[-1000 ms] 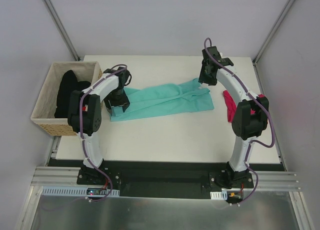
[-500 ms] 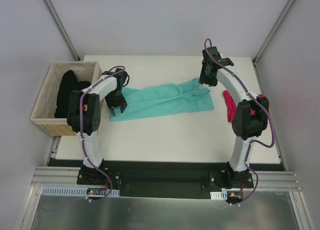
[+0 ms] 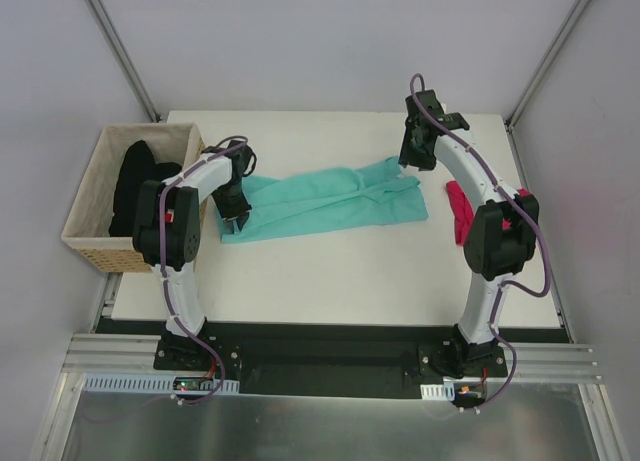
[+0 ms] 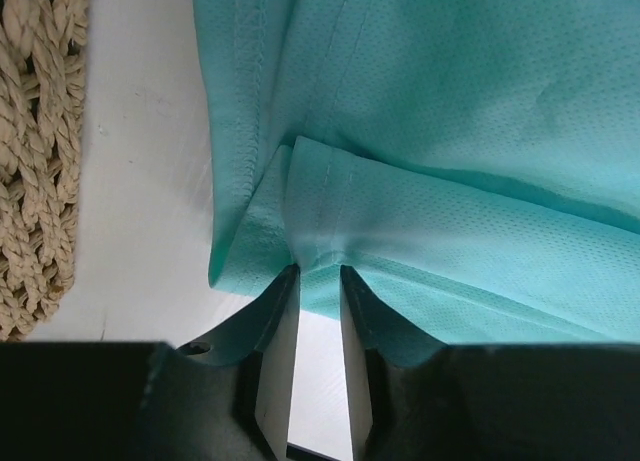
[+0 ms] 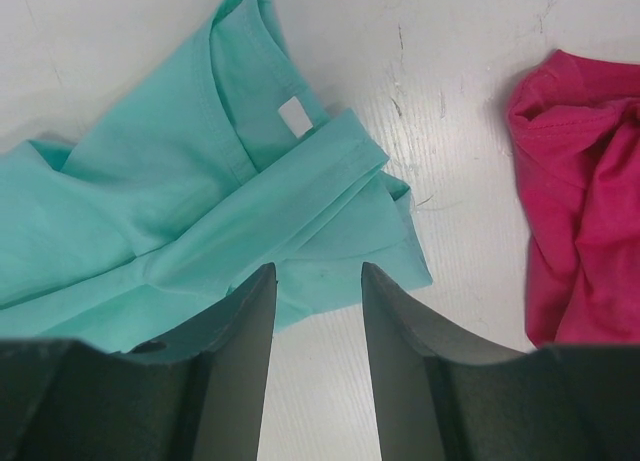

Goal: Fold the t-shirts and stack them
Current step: Fold the flattened tshirt in 1/3 of the way

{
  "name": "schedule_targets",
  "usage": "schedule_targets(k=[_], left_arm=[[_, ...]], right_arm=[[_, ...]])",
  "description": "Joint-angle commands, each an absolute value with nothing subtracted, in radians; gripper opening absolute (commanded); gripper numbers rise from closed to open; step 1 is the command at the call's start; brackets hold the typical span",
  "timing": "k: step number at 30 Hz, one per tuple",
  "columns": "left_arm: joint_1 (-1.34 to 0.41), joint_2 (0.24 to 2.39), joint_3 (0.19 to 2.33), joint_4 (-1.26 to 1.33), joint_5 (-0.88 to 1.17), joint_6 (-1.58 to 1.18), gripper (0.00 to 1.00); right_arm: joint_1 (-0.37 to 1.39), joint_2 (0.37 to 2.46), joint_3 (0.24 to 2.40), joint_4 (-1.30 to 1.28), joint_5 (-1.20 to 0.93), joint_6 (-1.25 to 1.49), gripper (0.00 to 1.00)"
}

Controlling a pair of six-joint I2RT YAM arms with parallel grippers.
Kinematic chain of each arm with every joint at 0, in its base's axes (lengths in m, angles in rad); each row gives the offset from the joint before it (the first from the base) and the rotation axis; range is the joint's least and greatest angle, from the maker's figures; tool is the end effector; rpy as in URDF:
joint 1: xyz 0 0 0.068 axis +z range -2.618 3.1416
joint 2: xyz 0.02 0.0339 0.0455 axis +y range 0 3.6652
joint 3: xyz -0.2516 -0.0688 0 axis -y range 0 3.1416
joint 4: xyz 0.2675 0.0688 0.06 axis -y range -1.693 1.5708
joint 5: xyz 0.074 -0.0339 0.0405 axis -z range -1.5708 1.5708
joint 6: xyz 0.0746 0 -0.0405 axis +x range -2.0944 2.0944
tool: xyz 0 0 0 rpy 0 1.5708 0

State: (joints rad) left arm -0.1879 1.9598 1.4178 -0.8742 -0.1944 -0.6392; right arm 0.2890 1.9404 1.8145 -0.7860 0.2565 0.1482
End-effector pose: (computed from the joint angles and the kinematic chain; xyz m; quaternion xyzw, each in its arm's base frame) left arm 0.3939 -0.0602 0.1143 -0.2293 0.9655 0.0577 0.1093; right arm 0.4591 0.1167 0.2585 -0.0247 0.9390 -0.0486 0.3395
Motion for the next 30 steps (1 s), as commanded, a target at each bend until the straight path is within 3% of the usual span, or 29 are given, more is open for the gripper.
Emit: schedule_targets(k=[1,4,7,8,10,30], left_arm=[[-0.176,1.954,1.405,-0.881,-0.187,-0.638,0.23],[-0.173,1.954,1.399,-0.881,-0.187,-0.640,0.26],[-0.172,1.953,1.401,-0.877,-0.186,-0.638,0.17],[-0.172,1.950,1.401,-0.876,-0.184,-0.638,0.08],[-0.170,1.947,1.404,-0.879,-0.186,-0.638,0.00],[-0.144,1.864,1.465,-0.881,-0.210,-0.621,0.00]], right_arm=[[0.282,1.936,1.868,-0.822,0.265,0.140,0.43],[0.282,1.939,1.871,-0.825,0.265,0.141,0.43],[0.282,1.942,1.875,-0.828,0.264,0.143,0.43],[0.282,1.942,1.876,-0.828,0.264,0.143,0.43],[0.281,1.944,1.878,-0.830,0.262,0.146,0.43],[0.288,1.940,1.873,-0.827,0.236,0.183,0.43]])
